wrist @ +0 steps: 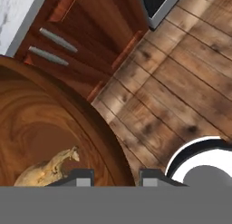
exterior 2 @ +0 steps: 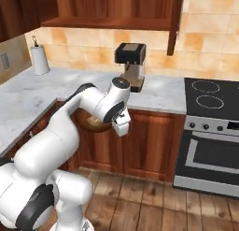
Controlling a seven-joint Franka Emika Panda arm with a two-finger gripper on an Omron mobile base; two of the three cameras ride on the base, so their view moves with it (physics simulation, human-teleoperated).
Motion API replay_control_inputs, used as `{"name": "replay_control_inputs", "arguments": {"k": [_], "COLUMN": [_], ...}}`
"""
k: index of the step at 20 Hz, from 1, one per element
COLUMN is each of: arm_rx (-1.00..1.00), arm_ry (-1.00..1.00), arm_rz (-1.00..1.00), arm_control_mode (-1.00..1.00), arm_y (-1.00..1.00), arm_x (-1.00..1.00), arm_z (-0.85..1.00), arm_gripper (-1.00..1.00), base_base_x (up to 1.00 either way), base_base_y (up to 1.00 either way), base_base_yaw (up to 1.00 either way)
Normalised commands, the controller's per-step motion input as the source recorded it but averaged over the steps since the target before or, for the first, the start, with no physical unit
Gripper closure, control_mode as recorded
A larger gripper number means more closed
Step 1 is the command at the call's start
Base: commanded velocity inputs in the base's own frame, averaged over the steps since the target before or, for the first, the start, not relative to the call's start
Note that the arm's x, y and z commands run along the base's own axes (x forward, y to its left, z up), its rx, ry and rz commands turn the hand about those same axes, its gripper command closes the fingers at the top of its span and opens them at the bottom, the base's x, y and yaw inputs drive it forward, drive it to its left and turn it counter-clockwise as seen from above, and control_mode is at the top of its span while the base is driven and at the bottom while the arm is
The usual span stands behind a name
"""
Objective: Move the mug from next to the sink to the open cabinet. Then, move the bowl with the onion to the fridge to clear the area for faucet cleaning.
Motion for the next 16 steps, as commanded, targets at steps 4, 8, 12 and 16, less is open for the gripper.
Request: {"name": "replay_control_inputs", "arguments": {"k": [4, 8, 12, 16], "arm_rx": [0.00, 0.00, 0.00, 0.00], "arm_ry": [0.00, 0.00, 0.00, 0.00], "arm_rz": [0.00, 0.00, 0.00, 0.00], "arm_control_mode": [1.00, 1.00, 1.00, 1.00], "arm_y": [0.00, 0.00, 0.00, 0.00], "arm_x": [0.00, 0.00, 0.00, 0.00], "arm_z": [0.00, 0.00, 0.00, 0.00], "arm_gripper": [1.00, 1.00, 1.00, 1.00], "base_base_x": [0.11, 0.07, 0.61, 0.97], "base_base_y": [-0.31, -0.46, -0.44, -0.26], "base_base_yaw": [-0.57, -0.59, -0.68, -0.65]}}
